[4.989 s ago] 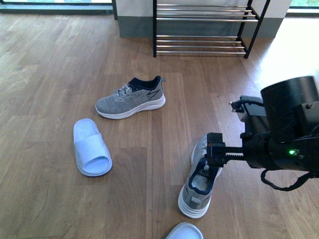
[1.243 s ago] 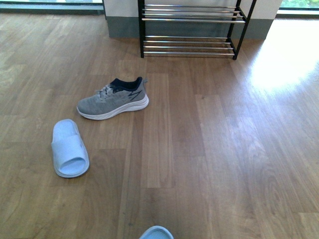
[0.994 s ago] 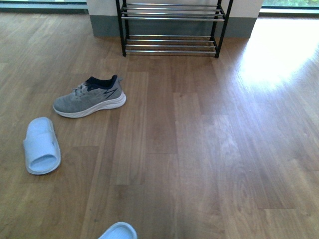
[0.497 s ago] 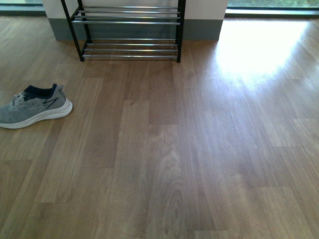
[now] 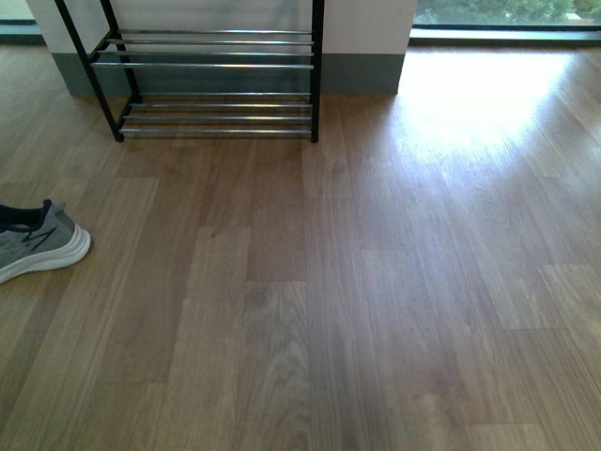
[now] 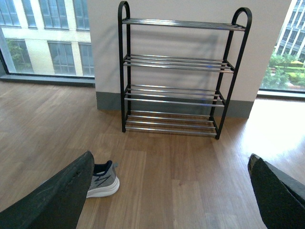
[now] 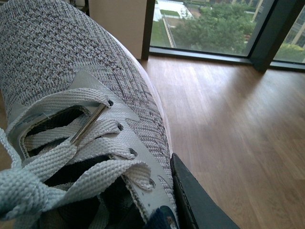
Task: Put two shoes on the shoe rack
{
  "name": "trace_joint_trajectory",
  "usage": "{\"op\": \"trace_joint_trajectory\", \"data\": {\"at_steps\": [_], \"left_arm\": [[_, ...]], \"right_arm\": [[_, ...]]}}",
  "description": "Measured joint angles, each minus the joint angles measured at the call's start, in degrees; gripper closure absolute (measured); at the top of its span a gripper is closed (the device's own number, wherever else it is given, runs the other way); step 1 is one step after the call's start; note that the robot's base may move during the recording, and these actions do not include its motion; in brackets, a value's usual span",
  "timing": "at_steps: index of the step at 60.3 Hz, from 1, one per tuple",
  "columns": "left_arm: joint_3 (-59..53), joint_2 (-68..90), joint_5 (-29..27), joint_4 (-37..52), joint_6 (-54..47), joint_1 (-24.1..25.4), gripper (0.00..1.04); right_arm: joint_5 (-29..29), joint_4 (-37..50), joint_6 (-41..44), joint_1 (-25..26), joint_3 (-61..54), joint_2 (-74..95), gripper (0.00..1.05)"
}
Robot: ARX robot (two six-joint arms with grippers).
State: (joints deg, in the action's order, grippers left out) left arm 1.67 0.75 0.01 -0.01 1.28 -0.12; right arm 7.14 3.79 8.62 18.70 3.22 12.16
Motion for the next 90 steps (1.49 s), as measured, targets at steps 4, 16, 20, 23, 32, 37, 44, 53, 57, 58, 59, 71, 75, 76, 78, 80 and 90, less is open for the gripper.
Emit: {"op": "trace_joint_trajectory", "data": {"at_steps": [4,16,20,23,32,37,44,53,57,58,59,71,75,76,78,80,90], "left_arm": [[0.0,0.0,0.0,0.0,0.0,0.0,0.09],[0.0,0.0,0.0,0.0,0.0,0.0,0.09],[0.0,0.0,0.0,0.0,0.0,0.0,0.09],[0.0,0.0,0.0,0.0,0.0,0.0,0.09],[0.0,0.0,0.0,0.0,0.0,0.0,0.09],[0.0,0.0,0.0,0.0,0.0,0.0,0.09],[0.0,0.0,0.0,0.0,0.0,0.0,0.09],[0.0,0.0,0.0,0.0,0.0,0.0,0.09],[0.0,0.0,0.0,0.0,0.0,0.0,0.09],[0.0,0.0,0.0,0.0,0.0,0.0,0.09],[0.0,0.0,0.0,0.0,0.0,0.0,0.09],[0.0,0.0,0.0,0.0,0.0,0.0,0.09],[0.0,0.0,0.0,0.0,0.0,0.0,0.09],[0.0,0.0,0.0,0.0,0.0,0.0,0.09],[0.0,0.0,0.0,0.0,0.0,0.0,0.09],[0.0,0.0,-0.1,0.0,0.0,0.0,0.09],[0.7,1.1,-3.4,-2.7,2.4,-0.7,0.09]], "right_arm": [[0.0,0.0,0.0,0.0,0.0,0.0,1.03],[0.0,0.0,0.0,0.0,0.0,0.0,1.03],[0.0,0.0,0.0,0.0,0.0,0.0,1.03],[0.0,0.0,0.0,0.0,0.0,0.0,1.03],[0.1,0.0,0.0,0.0,0.0,0.0,1.03],[0.2,0.0,0.0,0.0,0.0,0.0,1.03],[0.2,0.0,0.0,0.0,0.0,0.0,1.03],[-0.3,0.0,0.0,0.0,0.0,0.0,1.03],[-0.1,0.0,0.0,0.0,0.0,0.0,1.03],[-0.1,0.0,0.0,0.0,0.0,0.0,1.03],[-0.1,0.0,0.0,0.0,0.0,0.0,1.03],[0.0,0.0,0.0,0.0,0.0,0.1,1.03],[0.0,0.0,0.0,0.0,0.0,0.1,1.03],[-0.1,0.0,0.0,0.0,0.0,0.1,1.03],[0.0,0.0,0.0,0.0,0.0,0.1,1.03],[0.1,0.0,0.0,0.0,0.0,0.1,1.03],[1.3,0.0,-0.1,-0.2,0.0,0.1,1.03]]}}
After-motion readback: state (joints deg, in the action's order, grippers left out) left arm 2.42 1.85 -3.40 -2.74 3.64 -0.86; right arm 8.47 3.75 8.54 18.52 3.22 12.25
